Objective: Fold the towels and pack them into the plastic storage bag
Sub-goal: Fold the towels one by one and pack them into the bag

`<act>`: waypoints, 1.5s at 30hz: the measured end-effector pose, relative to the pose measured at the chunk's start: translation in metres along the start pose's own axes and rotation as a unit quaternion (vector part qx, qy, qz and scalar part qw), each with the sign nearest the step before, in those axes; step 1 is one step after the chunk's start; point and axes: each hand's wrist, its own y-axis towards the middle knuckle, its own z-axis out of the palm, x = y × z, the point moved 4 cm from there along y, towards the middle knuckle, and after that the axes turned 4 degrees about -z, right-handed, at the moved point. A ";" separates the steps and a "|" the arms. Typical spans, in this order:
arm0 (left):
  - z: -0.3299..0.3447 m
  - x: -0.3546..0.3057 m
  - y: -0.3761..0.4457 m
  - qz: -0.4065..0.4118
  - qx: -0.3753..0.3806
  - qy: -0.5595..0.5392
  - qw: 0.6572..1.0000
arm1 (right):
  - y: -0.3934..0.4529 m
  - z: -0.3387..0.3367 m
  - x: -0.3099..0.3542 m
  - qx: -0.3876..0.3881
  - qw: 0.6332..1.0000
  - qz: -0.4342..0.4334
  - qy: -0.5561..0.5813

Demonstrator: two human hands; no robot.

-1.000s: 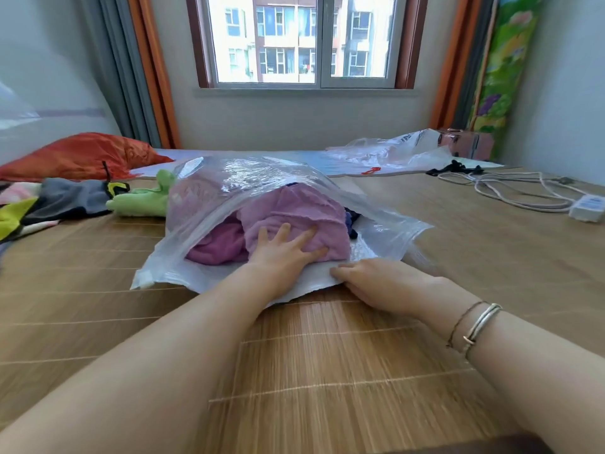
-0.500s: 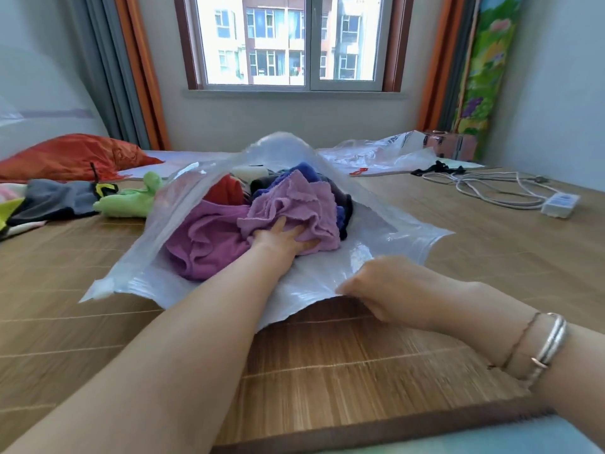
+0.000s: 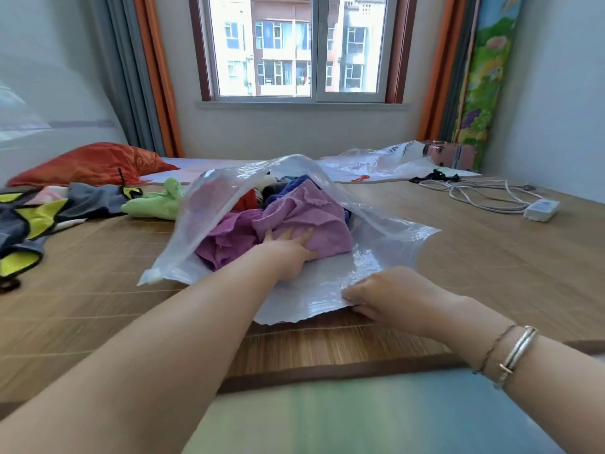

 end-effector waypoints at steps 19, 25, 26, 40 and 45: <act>0.036 0.157 -0.301 -0.174 -0.281 -0.452 0.828 | 0.090 -0.118 0.234 -0.236 0.932 -0.109 0.252; 0.131 0.270 -0.381 -0.459 -0.323 -0.402 0.724 | 0.215 -0.102 0.328 -0.171 0.913 -0.096 0.357; 0.144 0.279 -0.393 -0.485 -0.331 -0.412 0.697 | 0.236 -0.098 0.342 -0.153 0.900 -0.087 0.400; 0.193 0.334 -0.420 -0.544 -0.378 -0.466 0.587 | 0.399 -0.110 0.389 -0.124 0.719 0.088 0.678; 0.190 0.331 -0.416 -0.567 -0.413 -0.556 0.446 | 0.375 -0.125 0.380 -0.089 0.694 0.013 0.714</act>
